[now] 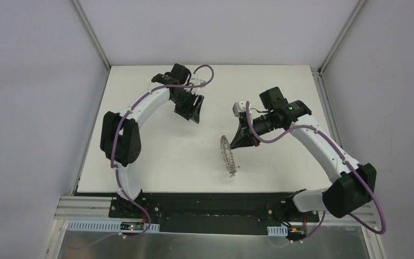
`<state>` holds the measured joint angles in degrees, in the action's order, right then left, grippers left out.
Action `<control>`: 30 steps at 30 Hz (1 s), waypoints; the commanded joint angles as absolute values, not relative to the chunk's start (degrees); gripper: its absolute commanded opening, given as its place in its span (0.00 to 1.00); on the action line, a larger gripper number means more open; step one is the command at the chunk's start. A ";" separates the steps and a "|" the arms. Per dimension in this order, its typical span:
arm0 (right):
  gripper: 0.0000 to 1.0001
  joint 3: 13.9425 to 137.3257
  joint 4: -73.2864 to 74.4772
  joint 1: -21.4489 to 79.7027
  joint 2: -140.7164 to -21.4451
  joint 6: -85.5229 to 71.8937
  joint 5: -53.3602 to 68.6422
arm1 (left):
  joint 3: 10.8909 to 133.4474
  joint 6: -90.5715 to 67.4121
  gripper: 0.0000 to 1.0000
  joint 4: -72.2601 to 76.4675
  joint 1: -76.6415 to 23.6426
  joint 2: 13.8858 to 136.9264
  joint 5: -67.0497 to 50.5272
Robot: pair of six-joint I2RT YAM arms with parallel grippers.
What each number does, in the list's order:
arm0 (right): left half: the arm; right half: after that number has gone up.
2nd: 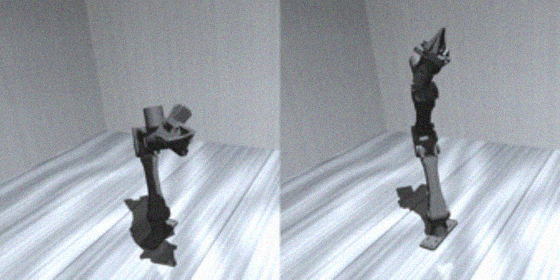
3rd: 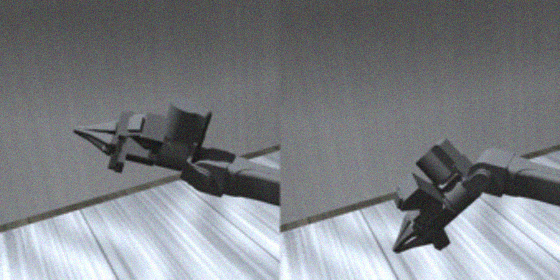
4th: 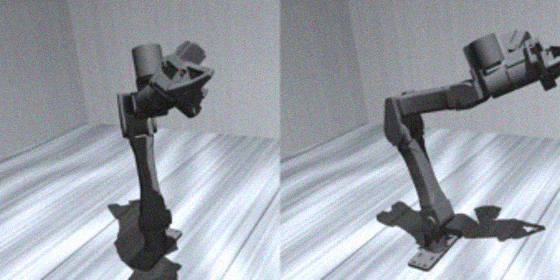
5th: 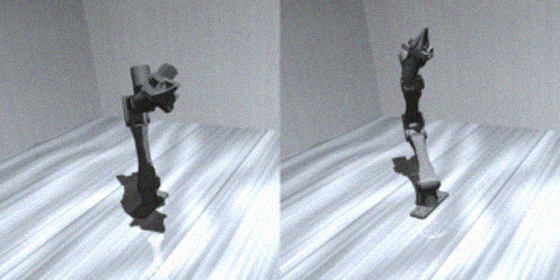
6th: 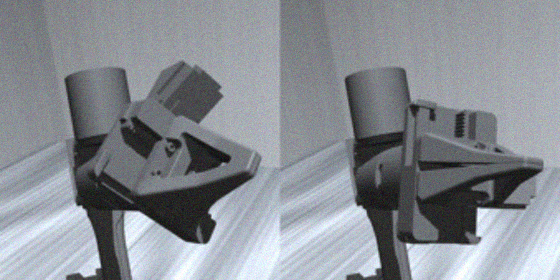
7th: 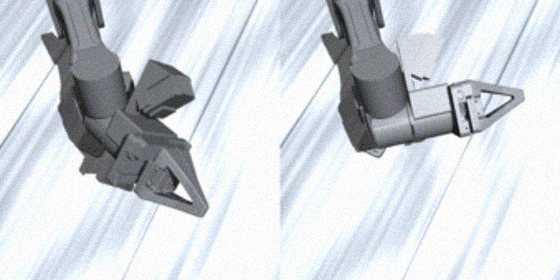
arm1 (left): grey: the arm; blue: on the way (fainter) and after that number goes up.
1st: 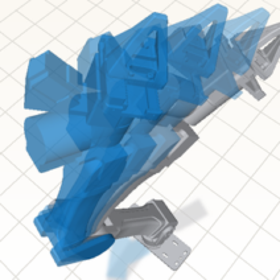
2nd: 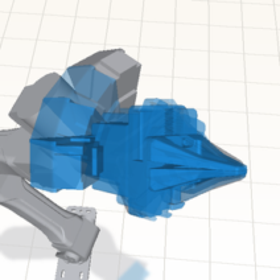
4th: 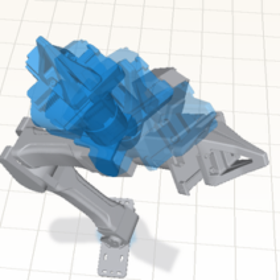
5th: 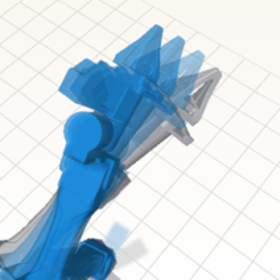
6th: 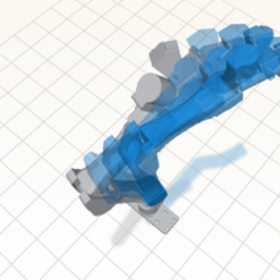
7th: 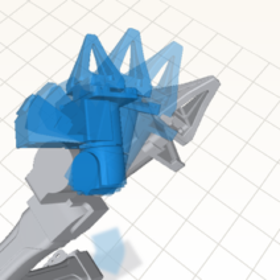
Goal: Put the keys on the keyring
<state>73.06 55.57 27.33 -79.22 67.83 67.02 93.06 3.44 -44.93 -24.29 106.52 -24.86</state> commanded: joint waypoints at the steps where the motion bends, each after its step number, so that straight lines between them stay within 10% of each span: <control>1: 0.00 69.10 42.23 27.15 -73.40 56.16 59.76 | 99.24 0.56 0.56 -47.46 -22.87 111.06 -20.83; 30: 0.00 64.99 39.70 24.37 -70.36 56.07 60.16 | 113.32 -20.38 0.51 -36.30 -16.68 131.79 -22.18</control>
<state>64.79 40.29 24.77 -72.05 55.94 56.66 110.59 -17.02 -37.43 -17.52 130.21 -21.47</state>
